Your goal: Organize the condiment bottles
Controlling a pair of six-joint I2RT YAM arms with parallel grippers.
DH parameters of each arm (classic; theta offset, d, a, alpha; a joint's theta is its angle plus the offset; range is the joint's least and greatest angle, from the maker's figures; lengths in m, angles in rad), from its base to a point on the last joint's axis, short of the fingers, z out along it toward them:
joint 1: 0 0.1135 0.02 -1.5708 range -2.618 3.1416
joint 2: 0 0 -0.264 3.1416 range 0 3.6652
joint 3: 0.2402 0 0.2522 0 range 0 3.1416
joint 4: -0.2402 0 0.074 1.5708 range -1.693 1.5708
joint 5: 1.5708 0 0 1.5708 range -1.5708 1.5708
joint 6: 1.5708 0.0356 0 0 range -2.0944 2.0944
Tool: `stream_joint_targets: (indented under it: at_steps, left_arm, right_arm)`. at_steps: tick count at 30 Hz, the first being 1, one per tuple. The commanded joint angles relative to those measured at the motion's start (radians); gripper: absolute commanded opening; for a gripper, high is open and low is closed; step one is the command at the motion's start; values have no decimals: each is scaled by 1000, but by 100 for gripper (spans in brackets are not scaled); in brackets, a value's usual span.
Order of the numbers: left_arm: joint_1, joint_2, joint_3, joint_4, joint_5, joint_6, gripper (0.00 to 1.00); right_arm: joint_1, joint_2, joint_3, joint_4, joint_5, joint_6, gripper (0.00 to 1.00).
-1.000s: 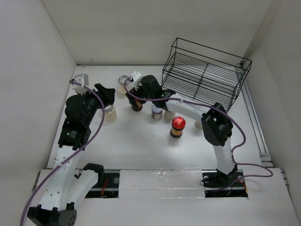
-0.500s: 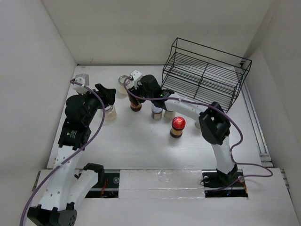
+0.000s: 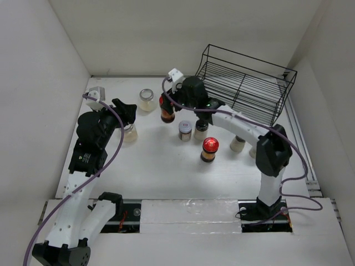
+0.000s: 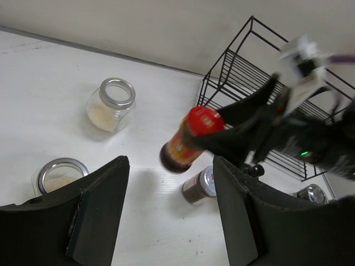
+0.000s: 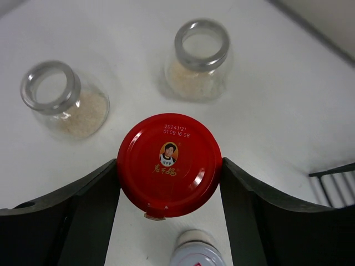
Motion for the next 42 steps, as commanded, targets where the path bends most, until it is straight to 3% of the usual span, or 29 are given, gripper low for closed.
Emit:
stream_joint_targets:
  at_steps: [1,8,13,24,36,42]
  left_arm:
    - [4,-5,-8,41,17,7,57]
    - [4,4,-8,41,26,7,57]
    - [4,4,-8,51,26,7,57]
    - [4,15,-8,51,26,7,57]
    - [38,33,-18,60,66,7,57]
    - [38,42,-18,60,66,7,57]
  right_arm:
    - [-82,-211,80,221,-62,21,48]
    - [-275,-203,254,241,-147,94,48]
    - [-373,-81,495,241,-110,169,48]
    - [-496,180,828,267,28,212,49]
    - [-550,243,876,314,48,243,50]
    - [-570,252,798,327,39,243,50]
